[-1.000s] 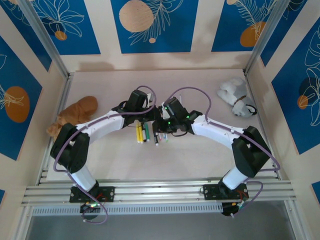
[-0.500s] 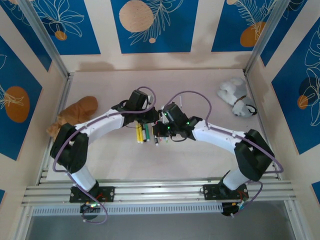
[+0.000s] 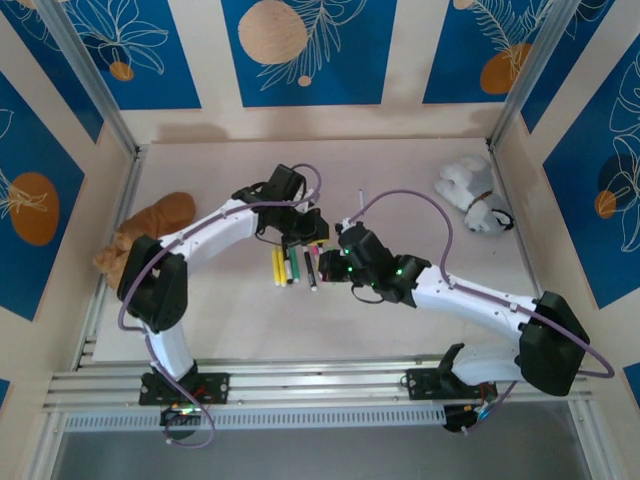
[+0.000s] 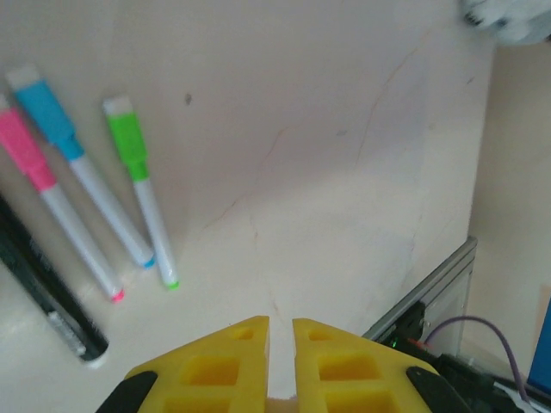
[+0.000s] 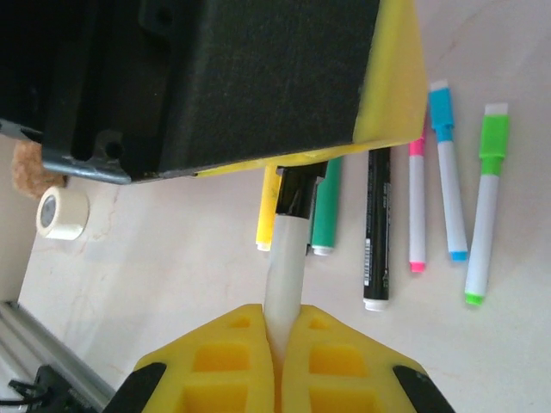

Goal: Open the pen caps

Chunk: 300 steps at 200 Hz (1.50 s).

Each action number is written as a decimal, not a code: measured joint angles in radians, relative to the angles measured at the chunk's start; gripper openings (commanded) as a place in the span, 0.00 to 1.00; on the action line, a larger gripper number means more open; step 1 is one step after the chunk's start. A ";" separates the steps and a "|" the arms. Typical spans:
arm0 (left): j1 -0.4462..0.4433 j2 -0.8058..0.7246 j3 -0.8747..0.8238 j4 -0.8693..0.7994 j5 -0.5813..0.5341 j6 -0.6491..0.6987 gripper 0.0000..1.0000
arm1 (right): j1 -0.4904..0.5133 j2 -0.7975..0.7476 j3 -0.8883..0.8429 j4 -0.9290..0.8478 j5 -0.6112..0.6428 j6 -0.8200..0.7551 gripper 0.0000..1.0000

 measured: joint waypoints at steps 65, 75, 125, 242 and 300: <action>0.212 0.216 0.259 0.117 -0.351 0.049 0.00 | 0.260 -0.240 -0.108 -0.278 -0.115 0.117 0.00; 0.238 0.210 0.261 0.135 -0.397 0.056 0.00 | 0.200 -0.233 -0.118 -0.287 -0.140 0.106 0.00; 0.153 0.181 0.261 0.130 -0.463 0.124 0.00 | -0.116 -0.161 -0.094 -0.292 -0.212 -0.033 0.00; 0.177 0.088 0.129 0.051 -0.521 0.297 0.00 | -0.450 0.484 0.424 -0.173 -0.089 -0.385 0.00; 0.182 0.088 0.124 0.055 -0.507 0.320 0.00 | -0.475 0.867 0.808 -0.244 -0.016 -0.478 0.00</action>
